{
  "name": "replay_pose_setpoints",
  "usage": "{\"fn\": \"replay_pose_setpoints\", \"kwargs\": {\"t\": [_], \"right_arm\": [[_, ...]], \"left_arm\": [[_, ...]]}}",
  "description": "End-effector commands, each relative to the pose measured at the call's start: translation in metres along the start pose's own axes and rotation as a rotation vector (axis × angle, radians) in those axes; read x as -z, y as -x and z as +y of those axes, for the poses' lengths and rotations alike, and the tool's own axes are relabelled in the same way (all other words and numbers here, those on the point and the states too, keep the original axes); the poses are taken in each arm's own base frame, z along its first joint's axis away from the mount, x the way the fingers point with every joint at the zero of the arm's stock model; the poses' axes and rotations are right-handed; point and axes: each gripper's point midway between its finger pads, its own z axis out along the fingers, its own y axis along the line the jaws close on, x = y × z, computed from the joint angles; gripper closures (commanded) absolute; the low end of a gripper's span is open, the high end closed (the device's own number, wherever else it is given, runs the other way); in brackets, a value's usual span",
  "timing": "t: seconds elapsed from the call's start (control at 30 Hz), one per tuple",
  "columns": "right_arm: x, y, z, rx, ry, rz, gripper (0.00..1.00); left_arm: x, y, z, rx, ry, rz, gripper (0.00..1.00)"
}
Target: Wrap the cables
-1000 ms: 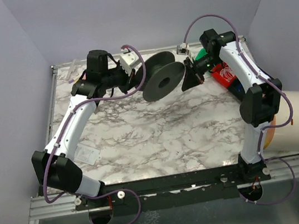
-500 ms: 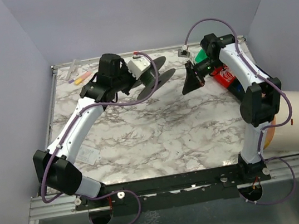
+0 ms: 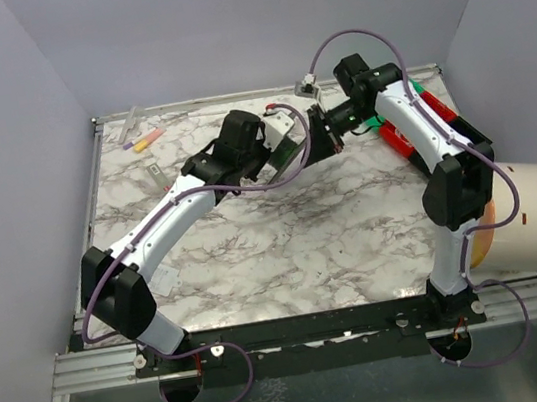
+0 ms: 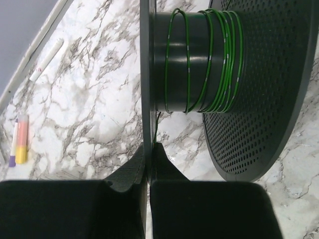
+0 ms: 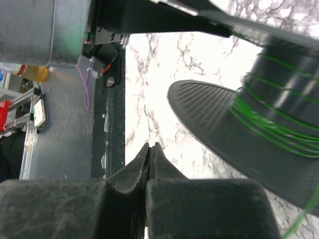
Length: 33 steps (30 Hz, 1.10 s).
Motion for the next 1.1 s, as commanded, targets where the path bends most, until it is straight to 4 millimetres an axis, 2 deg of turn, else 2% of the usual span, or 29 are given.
{"fn": "replay_pose_setpoints", "kwargs": {"t": [0.0,0.27,0.4,0.5,0.67,0.7,0.8,0.87,0.93,1.07], "right_arm": [[-0.019,0.009,0.001,0.015,-0.027,-0.020,1.00],[-0.051,0.011,0.001,0.009,-0.005,-0.052,1.00],[-0.074,0.003,0.007,0.012,0.020,-0.028,1.00],[-0.086,-0.007,0.010,-0.007,0.045,-0.010,1.00],[-0.084,-0.037,0.020,-0.024,0.087,0.057,1.00],[-0.082,-0.044,0.024,-0.018,0.099,0.078,0.97],[-0.076,-0.065,0.036,0.015,0.131,0.135,0.72],[-0.074,-0.077,0.039,0.032,0.131,0.153,0.62],[-0.073,-0.084,0.038,0.041,0.114,0.165,0.56],[-0.066,-0.088,0.039,0.073,0.087,0.182,0.52]], "left_arm": [[0.006,0.029,0.019,0.166,0.092,-0.082,1.00],[-0.004,0.040,-0.013,0.315,-0.065,-0.112,1.00],[-0.011,0.043,-0.023,0.382,-0.139,-0.110,1.00],[-0.016,0.042,-0.021,0.477,-0.202,-0.111,1.00],[-0.022,0.031,-0.001,0.688,-0.330,-0.143,1.00],[-0.021,0.031,-0.002,0.719,-0.380,-0.157,1.00],[-0.026,0.025,0.000,0.773,-0.419,-0.161,1.00],[-0.031,0.022,-0.003,0.792,-0.435,-0.160,1.00],[-0.037,0.017,-0.009,0.818,-0.460,-0.149,1.00],[-0.045,0.005,-0.021,0.860,-0.509,-0.127,1.00]]}}
